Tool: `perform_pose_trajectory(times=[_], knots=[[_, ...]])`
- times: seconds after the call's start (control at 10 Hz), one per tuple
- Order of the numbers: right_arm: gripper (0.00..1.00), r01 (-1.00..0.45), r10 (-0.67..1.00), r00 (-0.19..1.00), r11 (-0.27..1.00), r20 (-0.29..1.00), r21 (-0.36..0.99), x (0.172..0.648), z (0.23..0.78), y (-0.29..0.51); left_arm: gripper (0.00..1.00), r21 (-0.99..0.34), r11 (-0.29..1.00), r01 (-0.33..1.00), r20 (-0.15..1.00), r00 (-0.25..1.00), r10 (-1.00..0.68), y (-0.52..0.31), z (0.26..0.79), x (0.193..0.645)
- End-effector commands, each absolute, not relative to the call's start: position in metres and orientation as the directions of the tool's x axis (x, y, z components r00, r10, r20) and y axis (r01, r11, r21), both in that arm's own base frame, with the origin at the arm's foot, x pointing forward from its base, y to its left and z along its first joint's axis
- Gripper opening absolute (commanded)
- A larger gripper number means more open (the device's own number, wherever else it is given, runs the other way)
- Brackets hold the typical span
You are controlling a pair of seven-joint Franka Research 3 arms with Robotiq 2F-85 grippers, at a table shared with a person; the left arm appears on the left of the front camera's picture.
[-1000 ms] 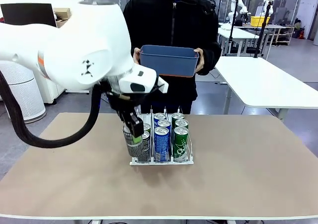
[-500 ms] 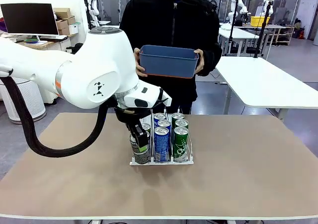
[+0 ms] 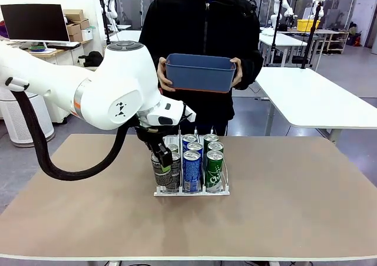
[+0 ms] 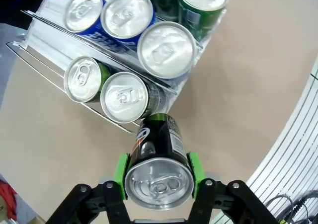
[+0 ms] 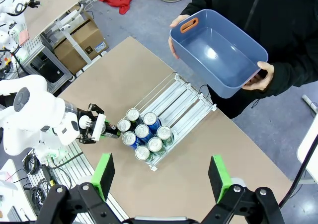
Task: Fill the beverage cans into the dispenser.
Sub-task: Place the picked Pepsi coke in the line of the Automatic Can Dispenser with the same cans.
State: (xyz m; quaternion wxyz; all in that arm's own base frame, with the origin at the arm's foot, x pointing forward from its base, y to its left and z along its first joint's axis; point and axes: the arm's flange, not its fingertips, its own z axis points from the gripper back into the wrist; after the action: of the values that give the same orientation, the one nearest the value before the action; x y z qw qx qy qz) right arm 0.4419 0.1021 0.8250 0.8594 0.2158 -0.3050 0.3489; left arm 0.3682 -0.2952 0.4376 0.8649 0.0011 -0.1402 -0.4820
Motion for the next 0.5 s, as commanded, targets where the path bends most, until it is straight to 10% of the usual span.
perform_pose_trajectory(times=[0.0,0.4], knots=[[1.0,-0.735,0.468,0.568,0.658,0.677,0.162,0.441,0.825,0.102,0.58,0.177,0.553,0.814,0.326,0.482,-0.813,-0.302,0.439,0.386],[1.0,-0.735,0.468,0.568,0.658,0.677,0.162,0.441,0.825,0.102,0.58,0.174,0.55,0.817,0.378,0.46,-0.803,-0.311,0.437,0.408]])
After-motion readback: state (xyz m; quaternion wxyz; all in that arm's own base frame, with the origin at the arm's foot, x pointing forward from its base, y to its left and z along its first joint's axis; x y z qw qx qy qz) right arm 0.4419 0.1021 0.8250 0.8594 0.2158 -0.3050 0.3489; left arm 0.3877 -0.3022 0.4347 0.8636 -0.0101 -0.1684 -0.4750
